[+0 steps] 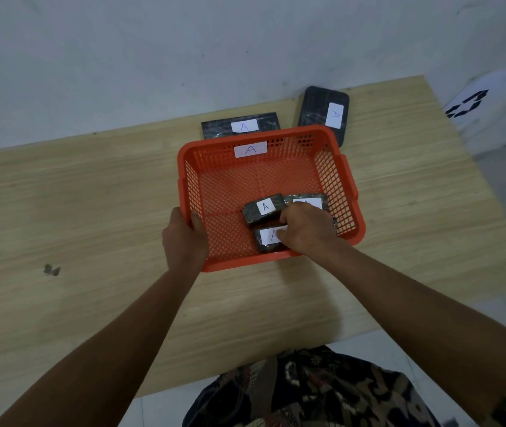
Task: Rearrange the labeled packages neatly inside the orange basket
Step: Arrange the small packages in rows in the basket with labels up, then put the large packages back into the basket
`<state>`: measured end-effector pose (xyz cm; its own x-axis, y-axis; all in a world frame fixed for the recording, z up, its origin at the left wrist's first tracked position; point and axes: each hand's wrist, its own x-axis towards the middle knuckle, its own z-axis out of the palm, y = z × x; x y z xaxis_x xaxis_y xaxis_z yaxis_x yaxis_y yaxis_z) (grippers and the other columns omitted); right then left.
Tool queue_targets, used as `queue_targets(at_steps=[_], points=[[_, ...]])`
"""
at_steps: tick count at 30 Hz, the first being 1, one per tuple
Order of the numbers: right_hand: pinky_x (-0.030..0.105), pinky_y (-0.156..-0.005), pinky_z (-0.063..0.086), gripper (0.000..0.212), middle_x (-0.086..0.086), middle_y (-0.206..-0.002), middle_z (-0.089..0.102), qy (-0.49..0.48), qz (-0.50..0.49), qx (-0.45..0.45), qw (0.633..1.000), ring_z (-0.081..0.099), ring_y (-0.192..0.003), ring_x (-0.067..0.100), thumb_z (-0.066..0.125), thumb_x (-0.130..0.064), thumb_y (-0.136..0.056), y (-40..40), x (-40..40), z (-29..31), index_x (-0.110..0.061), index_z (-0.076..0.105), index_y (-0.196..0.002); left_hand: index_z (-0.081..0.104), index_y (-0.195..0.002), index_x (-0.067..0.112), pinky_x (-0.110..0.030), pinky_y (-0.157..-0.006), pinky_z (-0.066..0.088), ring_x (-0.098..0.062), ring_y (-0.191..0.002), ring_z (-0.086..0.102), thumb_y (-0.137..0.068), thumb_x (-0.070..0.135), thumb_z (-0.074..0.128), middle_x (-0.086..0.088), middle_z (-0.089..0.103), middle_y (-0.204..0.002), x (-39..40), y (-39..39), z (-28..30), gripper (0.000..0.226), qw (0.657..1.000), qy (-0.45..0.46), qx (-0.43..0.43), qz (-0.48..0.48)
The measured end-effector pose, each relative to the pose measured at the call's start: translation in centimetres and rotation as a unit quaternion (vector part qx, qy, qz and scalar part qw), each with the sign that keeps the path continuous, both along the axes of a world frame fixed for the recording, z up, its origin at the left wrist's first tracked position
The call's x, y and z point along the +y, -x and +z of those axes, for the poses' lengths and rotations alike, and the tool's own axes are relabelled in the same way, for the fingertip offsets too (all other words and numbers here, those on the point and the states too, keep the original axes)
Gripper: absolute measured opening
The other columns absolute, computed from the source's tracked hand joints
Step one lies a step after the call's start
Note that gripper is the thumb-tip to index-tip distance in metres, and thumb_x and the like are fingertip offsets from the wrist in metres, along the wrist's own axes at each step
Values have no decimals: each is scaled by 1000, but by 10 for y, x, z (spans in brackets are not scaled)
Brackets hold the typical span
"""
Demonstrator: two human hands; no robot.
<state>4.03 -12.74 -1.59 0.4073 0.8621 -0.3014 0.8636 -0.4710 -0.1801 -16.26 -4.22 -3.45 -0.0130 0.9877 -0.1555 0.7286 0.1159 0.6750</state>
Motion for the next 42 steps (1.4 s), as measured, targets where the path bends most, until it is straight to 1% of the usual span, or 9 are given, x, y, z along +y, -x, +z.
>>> queue_targets(at_steps=[3,8,17,21,24,29,33,37,42], points=[[29,-69,43,22,-4,-93,71,-51,-19,17,998,67,-88,18,67,-45,-84,-6,-1,4,-27,75,-92,44,-132,15,-46,-83,51,-35,-102,64,-95,33,47,-13,64,-120,3,-1,10,41,999,-12,41,-14],[25,-61,37,24,-9,-81,68,-156,-62,52,984,63,-75,13,61,-46,-89,-28,15,18,-26,73,-83,33,-144,14,-52,-108,38,-31,-138,37,-93,39,53,-12,36,-152,32,-27,28,60,977,-129,98,-138],[28,-72,43,24,-3,-98,71,-292,-218,71,929,64,-90,18,56,-43,-92,-108,79,37,-26,73,-95,48,-139,12,-48,-117,26,-27,-139,38,-93,47,53,-10,48,-146,93,-146,34,58,911,-168,118,-359],[28,-82,43,30,3,-117,67,-267,-273,135,914,61,-111,22,58,-41,-93,-153,114,21,-20,70,-112,53,-133,11,-49,-104,42,-29,-123,53,-92,55,51,-12,60,-132,120,-168,24,60,882,-155,161,-415],[41,-105,42,56,11,-139,53,-178,-290,173,924,50,-129,28,60,-47,-91,-178,139,3,-16,54,-138,61,-119,19,-43,-85,54,-22,-92,66,-92,64,39,-5,71,-105,136,-173,15,56,871,-113,197,-437],[49,-112,33,103,16,-157,27,-77,-372,184,907,30,-142,35,67,-59,-83,-200,160,-25,-4,16,-155,64,-105,19,-41,-75,56,-23,-74,67,-93,67,32,-4,72,-88,142,-170,0,59,869,-140,210,-425],[42,-111,36,103,17,-147,38,-66,-422,216,878,40,-134,35,80,-56,-72,-207,170,-35,-4,28,-146,62,-102,19,-41,-75,55,-24,-71,66,-92,71,28,-5,71,-84,145,-171,-4,63,860,-151,237,-425],[40,-99,49,96,10,-125,56,-156,-425,272,849,58,-116,32,91,-40,-62,-208,169,-38,-10,32,-131,62,-99,18,-41,-72,54,-24,-66,64,-92,69,30,-5,69,-79,144,-171,-4,60,858,-157,244,-423],[29,-72,48,80,-5,-93,61,-283,-315,240,874,66,-90,21,86,-30,-67,-199,160,-17,-19,37,-128,64,-100,19,-43,-74,56,-23,-69,66,-92,68,33,-4,71,-82,145,-170,-1,59,865,-150,217,-426]])
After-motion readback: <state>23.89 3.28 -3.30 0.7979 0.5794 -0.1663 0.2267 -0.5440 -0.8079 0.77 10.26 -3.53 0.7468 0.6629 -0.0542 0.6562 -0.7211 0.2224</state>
